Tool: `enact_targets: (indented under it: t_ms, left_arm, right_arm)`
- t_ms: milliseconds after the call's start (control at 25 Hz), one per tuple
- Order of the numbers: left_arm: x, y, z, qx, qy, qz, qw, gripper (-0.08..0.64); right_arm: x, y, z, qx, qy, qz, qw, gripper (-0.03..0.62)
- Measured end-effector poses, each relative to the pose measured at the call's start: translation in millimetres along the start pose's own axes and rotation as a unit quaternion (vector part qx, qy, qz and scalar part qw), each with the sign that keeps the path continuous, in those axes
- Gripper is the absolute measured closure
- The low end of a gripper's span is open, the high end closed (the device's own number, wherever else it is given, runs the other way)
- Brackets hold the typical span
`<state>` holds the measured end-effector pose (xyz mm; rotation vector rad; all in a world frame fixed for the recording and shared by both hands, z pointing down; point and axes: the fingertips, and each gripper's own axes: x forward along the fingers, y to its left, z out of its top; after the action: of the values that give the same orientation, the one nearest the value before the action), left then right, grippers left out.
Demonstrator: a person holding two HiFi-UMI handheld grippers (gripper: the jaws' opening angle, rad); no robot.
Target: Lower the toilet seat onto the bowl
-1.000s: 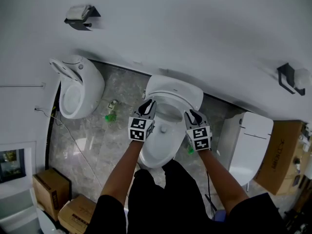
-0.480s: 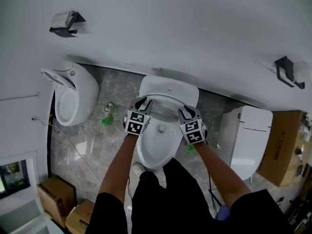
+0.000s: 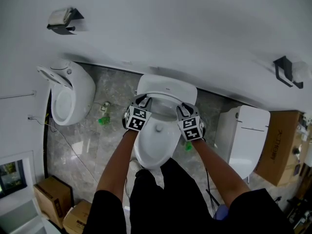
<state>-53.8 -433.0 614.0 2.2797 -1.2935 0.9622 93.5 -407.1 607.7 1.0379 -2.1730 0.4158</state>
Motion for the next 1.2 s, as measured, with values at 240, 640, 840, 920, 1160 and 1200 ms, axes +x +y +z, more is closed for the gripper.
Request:
enact_targets:
  t_ms: [240,640,840,920,1160,1200]
  left_arm:
    - [-5,-1,0,0.000,-0.012,0.009,0.9999,0.477]
    - [-26,-9,-6,-0.033,-0.039,0.005,0.9987,0.499]
    - [-41,-16,-16,-0.027,-0.035,-0.004,0.9990,0.509]
    - [-48,-20,-20,-0.022,-0.036,-0.007,0.9991,0.514]
    - [-68,-28,-33,-0.014,-0.044,-0.019,0.9988,0.522]
    - [-72,-31,-36,-0.015,-0.045,-0.020,0.9987,0.522]
  right_arm:
    - [-2,-2,1,-0.004,-0.004,-0.018,1.000,0.510]
    - [-17,14,-6,-0.009,0.002,-0.043,0.999,0.528]
    - [-27,26,-11,-0.009,0.003,-0.052,0.999,0.528]
    - [-32,32,-14,-0.009,0.002,-0.055,0.998,0.529]
    - [-46,51,-21,-0.012,0.004,-0.066,0.998,0.528]
    - [-49,55,-23,-0.013,0.006,-0.068,0.998,0.528]
